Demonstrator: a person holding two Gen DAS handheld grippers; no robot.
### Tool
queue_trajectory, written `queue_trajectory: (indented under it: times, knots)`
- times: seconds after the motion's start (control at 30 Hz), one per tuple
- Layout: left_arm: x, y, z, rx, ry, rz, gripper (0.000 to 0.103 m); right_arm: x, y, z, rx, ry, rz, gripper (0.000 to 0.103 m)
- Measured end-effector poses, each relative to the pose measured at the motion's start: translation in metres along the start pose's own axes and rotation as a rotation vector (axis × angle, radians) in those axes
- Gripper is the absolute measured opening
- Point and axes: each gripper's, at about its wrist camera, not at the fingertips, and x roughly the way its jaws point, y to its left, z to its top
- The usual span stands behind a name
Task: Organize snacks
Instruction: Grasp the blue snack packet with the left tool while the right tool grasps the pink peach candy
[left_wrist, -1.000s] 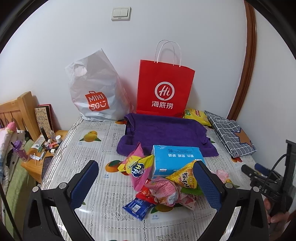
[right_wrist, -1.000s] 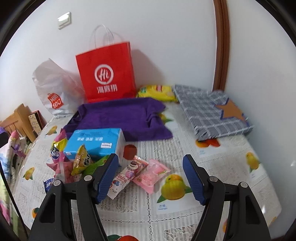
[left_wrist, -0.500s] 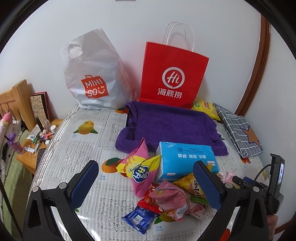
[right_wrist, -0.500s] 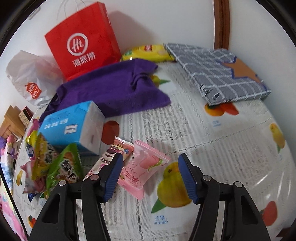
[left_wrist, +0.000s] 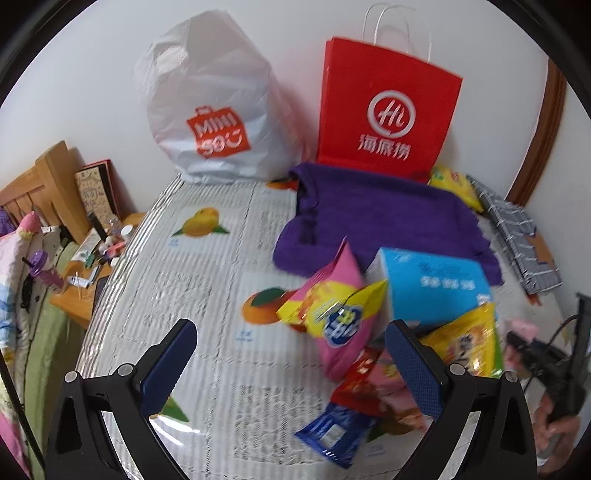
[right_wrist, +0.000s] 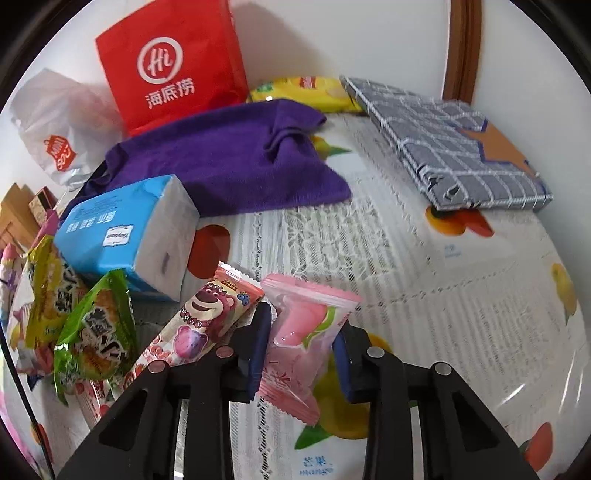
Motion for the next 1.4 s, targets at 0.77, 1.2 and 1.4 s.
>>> queue_trajectory:
  times: [0.77, 1.2, 1.4]
  knots:
    - [0.044, -0.031, -0.072, 0.186, 0.214, -0.2, 0.069, -0.017, 0.0, -0.039, -0.098, 0.045, 0.031, 0.051]
    - [0.021, -0.019, -0.089, 0.195, 0.156, -0.149, 0.051, -0.039, 0.001, -0.054, -0.065, 0.008, 0.055, 0.049]
    - [0.005, -0.001, -0.096, 0.139, 0.142, -0.152, 0.051, -0.058, 0.006, -0.064, -0.07, -0.006, 0.067, 0.049]
